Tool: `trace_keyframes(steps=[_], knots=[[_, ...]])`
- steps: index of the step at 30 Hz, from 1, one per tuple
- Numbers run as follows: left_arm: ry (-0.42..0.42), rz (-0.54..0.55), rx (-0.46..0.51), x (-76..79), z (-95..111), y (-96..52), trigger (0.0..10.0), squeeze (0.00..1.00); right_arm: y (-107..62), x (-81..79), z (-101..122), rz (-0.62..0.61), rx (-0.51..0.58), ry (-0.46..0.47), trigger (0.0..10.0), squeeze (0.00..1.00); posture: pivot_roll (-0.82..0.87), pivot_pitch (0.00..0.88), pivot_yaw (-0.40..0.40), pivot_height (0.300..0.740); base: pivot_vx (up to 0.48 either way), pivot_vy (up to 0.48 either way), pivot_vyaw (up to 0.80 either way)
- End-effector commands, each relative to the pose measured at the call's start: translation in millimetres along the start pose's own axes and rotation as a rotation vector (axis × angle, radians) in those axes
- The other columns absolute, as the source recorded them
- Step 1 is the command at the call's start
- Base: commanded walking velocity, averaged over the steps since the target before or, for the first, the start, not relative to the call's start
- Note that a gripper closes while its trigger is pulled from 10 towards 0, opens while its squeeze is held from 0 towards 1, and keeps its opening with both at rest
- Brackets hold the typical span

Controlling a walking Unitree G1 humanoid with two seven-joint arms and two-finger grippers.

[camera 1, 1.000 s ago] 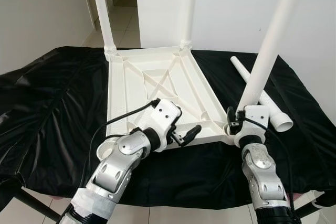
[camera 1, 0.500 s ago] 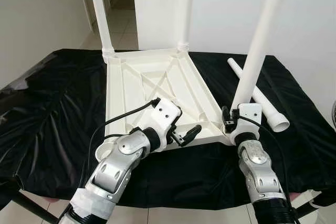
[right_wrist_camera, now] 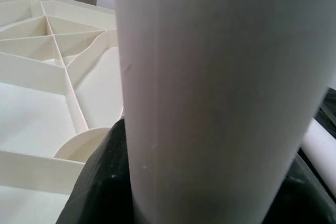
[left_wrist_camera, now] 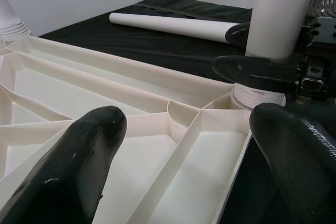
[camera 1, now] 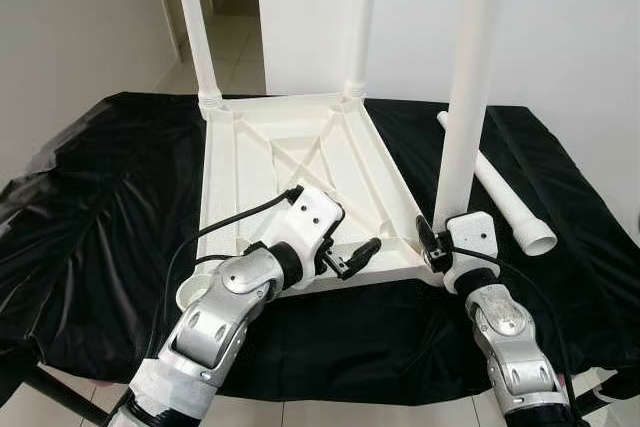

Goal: Building children table

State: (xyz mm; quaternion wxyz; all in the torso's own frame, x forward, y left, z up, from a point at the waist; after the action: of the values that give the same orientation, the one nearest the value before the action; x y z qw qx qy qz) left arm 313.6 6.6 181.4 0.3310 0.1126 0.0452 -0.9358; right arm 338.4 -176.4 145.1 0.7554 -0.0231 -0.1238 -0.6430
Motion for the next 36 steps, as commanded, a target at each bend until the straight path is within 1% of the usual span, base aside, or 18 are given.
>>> trace_keyframes(steps=[1, 4, 5, 10, 11, 13, 14, 15, 16, 17, 20, 23, 24, 28, 29, 31, 32, 36], knots=[[0.002, -0.014, 0.003, 0.5, 3.1, -1.2, 10.0, 0.0, -7.9, -0.8, -23.2, -0.002, -0.096, 0.053, 10.0, 0.0, -0.05, 0.032, 0.043, 0.74, 0.0, 0.0, 0.0], [0.003, -0.016, 0.004, 0.8, 3.5, -1.3, 10.0, 0.0, -8.1, -0.3, -24.8, -0.01, -0.104, 0.082, 10.0, 0.0, -0.05, 0.033, 0.043, 0.74, 0.0, 0.0, 0.0], [0.004, -0.017, 0.003, 0.9, 4.1, -1.4, 10.0, 0.0, -8.4, -0.1, -26.7, -0.021, -0.114, 0.113, 10.0, 0.0, -0.05, 0.034, 0.044, 0.74, 0.0, 0.0, 0.0], [0.006, -0.017, 0.003, 0.6, 4.8, -1.4, 10.0, 0.0, -8.1, -2.8, -27.0, -0.019, -0.116, 0.136, 10.0, 0.0, -0.05, 0.033, 0.044, 0.74, 0.0, 0.0, 0.0], [0.006, -0.017, 0.004, 0.3, 5.2, -1.3, 10.0, 0.0, -7.8, -4.3, -26.9, -0.014, -0.115, 0.157, 10.0, 0.0, -0.04, 0.032, 0.045, 0.74, 0.0, 0.0, 0.0], [0.006, -0.017, 0.004, 0.3, 5.2, -1.3, 10.0, 0.0, -7.8, -4.3, -26.9, -0.014, -0.115, 0.157, 10.0, 0.0, -0.04, 0.032, 0.045, 0.74, 0.0, 0.0, 0.0], [0.007, -0.017, 0.005, 0.0, 5.8, -1.3, 10.0, 0.0, -7.7, -4.5, -27.5, -0.017, -0.117, 0.181, 10.0, 0.0, -0.04, 0.031, 0.044, 0.74, 0.0, 0.0, 0.0], [0.01, -0.016, 0.005, -0.6, 6.5, -1.4, 10.0, 0.0, -7.4, -4.1, -29.0, -0.025, -0.125, 0.233, 10.0, 0.0, -0.04, 0.031, 0.044, 0.74, 0.0, 0.0, 0.0], [0.01, -0.016, 0.005, -0.6, 6.5, -1.4, 10.0, 0.0, -7.4, -4.1, -29.0, -0.025, -0.125, 0.233, 10.0, 0.0, -0.04, 0.031, 0.044, 0.74, 0.0, 0.0, 0.0], [0.01, -0.016, 0.005, -0.9, 6.9, -1.5, 10.0, 0.0, -7.2, -3.6, -30.1, -0.032, -0.13, 0.258, 10.0, 0.0, -0.04, 0.03, 0.045, 0.74, 0.0, 0.0, 0.0], [0.01, -0.017, 0.006, -0.8, 7.4, -1.8, 10.0, 0.0, -7.3, -3.5, -32.4, -0.037, -0.141, 0.279, 10.0, 0.0, -0.04, 0.03, 0.045, 0.74, 0.0, 0.0, 0.0], [0.012, -0.018, 0.005, -0.8, 7.5, -2.1, 10.0, 0.0, -8.4, -4.6, -36.2, -0.036, -0.158, 0.277, 10.0, 0.0, -0.04, 0.033, 0.044, 0.74, 0.0, 0.0, 0.0], [0.012, -0.017, 0.005, -1.0, 7.5, -2.2, 10.0, 0.0, -9.0, -4.9, -38.2, -0.045, -0.168, 0.299, 10.0, 0.0, -0.04, 0.033, 0.044, 0.74, 0.0, 0.0, 0.0], [0.012, -0.016, 0.003, -1.3, 7.5, -2.5, 10.0, 0.0, -9.2, -5.7, -39.2, -0.046, -0.172, 0.298, 10.0, 0.0, -0.04, 0.034, 0.044, 0.74, 0.0, 0.0, 0.0], [0.012, -0.016, 0.003, -1.2, 7.6, -2.7, 10.0, 0.0, -9.7, -5.4, -41.5, -0.058, -0.184, 0.321, 10.0, 0.0, -0.04, 0.034, 0.044, 0.74, 0.0, 0.0, 0.0], [0.012, -0.016, 0.003, -1.0, 7.7, -2.9, 10.0, 0.0, -10.2, -4.9, -43.3, -0.068, -0.193, 0.335, 10.0, 0.0, -0.04, 0.034, 0.044, 0.74, 0.0, 0.0, 0.0], [0.012, -0.016, 0.002, -0.8, 7.8, -3.2, 10.0, 0.0, -12.3, -4.9, -47.5, -0.085, -0.207, 0.361, 10.0, 0.0, -0.04, 0.034, 0.044, 0.74, 0.0, 0.0, 0.0], [0.01, -0.016, 0.002, -0.7, 7.9, -3.7, 10.0, 0.0, -15.6, -4.9, -52.6, -0.099, -0.219, 0.344, 10.0, 0.0, -0.04, 0.037, 0.042, 0.74, 0.0, 0.0, 0.0]])
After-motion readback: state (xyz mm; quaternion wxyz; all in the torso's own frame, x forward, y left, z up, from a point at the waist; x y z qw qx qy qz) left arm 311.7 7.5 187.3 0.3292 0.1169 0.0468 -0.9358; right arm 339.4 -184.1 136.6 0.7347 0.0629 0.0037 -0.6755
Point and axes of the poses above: a point about 5 cm out from each wrist's last joint towards the gripper, its own y axis pointing out of the wrist towards the gripper, its own z axis along the axis of the wrist's last joint, x = y × z, the point moved 5 cm from there along y, pointing out of the wrist towards the gripper, and after that the axes turned 4 degrees about y, right-handed, at the moved point
